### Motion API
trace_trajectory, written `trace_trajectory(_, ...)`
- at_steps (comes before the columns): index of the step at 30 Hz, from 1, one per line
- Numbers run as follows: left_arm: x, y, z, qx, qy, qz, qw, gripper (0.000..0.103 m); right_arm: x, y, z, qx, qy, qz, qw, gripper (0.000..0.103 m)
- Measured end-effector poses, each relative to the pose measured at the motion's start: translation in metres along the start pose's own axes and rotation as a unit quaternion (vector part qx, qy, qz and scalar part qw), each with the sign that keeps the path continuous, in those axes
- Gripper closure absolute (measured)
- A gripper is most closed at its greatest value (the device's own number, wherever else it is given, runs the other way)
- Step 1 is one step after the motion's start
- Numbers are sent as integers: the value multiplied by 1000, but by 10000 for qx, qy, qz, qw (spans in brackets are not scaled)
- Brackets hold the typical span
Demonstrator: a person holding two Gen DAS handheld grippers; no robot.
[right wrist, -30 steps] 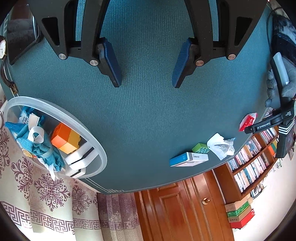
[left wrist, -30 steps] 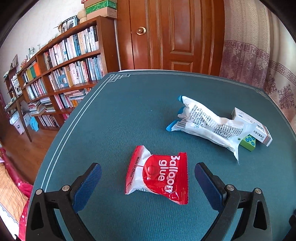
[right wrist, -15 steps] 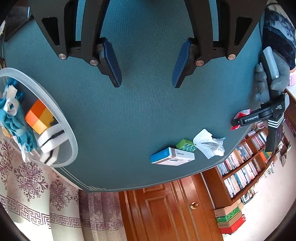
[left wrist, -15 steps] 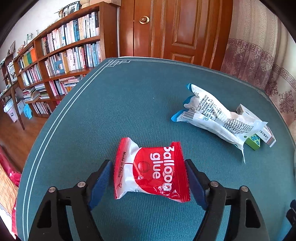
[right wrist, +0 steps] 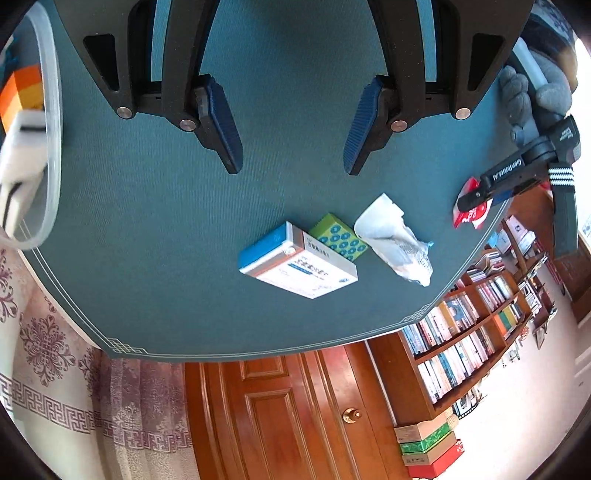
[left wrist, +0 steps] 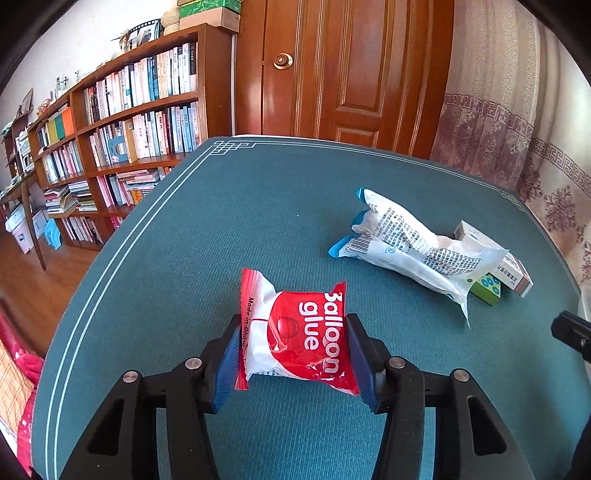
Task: Organize objects
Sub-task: 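Grasp the red Balloon glue pack with the left tool, then grasp the white-and-blue medicine box with the right tool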
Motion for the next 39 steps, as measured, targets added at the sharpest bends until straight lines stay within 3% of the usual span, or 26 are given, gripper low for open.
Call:
trace_trajectory(11,0,-17,-5,185,-86,198,9996,47,-70,16,59,-306,206,-215,9991,38)
trace_trajectory(15,0,-18,-4,213,-86,205,9995,47,-81,13,80,-397,385,-129,9984,28)
trace_trajectory(21,1,-19,-4,222,-85,195,9995,47,-80,3,109,-731,759,93,9944,27)
trace_trajectory(29,1,-18,-4,232,-71,197,9995,47,-65,4,99,-1099,922,48,9896,23)
trace_trajectory(37,2,-18,-4,245,-74,178,9995,47,-47,10,98,-474,814,-403,9947,21)
trace_trajectory(39,1,-18,-5,267,-84,173,9995,47,-46,10,96,-367,743,-354,9959,32)
Point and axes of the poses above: each gripper's, at about its wrist camera, not at the fingertips, and z roughly the way its jaws point, y to its left, x to its underside, the point moved 10 cm from there along z, roughly the way its jaws point, and after that the axes turned 8 degrees about z, right-handed, at the moved point
